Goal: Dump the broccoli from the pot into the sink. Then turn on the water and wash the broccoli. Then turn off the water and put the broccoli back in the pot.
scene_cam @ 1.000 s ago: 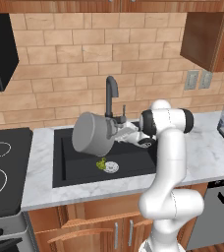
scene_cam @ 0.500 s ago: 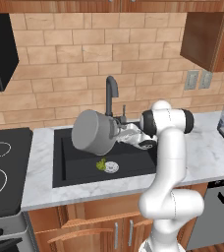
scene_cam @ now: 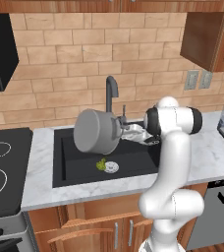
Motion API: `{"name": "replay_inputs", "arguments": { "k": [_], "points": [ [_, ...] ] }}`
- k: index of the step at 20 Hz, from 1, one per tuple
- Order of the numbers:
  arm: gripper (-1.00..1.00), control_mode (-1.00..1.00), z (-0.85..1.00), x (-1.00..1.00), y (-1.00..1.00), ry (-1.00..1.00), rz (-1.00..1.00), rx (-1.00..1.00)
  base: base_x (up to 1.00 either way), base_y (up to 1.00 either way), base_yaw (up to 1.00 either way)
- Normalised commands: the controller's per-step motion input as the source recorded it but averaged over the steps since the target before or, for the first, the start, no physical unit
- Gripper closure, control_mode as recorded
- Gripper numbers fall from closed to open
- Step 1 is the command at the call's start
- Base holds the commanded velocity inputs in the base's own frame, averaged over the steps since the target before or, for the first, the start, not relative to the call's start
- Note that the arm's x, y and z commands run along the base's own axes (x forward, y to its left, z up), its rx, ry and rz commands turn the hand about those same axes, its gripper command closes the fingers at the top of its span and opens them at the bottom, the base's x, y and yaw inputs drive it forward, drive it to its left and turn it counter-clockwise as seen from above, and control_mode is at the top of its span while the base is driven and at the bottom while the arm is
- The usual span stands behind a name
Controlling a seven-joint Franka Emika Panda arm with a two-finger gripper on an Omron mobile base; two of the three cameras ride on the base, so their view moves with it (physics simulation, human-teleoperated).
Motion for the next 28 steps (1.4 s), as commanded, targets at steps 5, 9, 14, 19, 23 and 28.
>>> {"name": "replay_inputs", "arguments": {
  "k": [5, 9, 14, 19, 23, 28],
  "points": [
    [1.0, -1.0, 0.4, -0.37, 0.0, -0.07, -0.07, -0.12, 0.0, 0.0, 0.0],
    [1.0, -1.0, 0.32, -0.56, 0.0, -0.02, -0.06, -0.08, 0.0, 0.0, 0.0],
    [1.0, -1.0, 0.24, -0.65, 0.0, -0.01, -0.04, -0.07, 0.0, 0.0, 0.0],
    [1.0, -1.0, 0.55, -0.62, 0.0, -0.07, -0.03, -0.09, 0.0, 0.0, 0.0],
    [1.0, -1.0, 0.65, -0.54, 0.0, -0.07, -0.06, -0.14, 0.0, 0.0, 0.0],
    [1.0, -1.0, 0.39, -0.64, -0.05, 0.0, -0.1, -0.18, 0.0, 0.0, 0.0]
  ]
}}
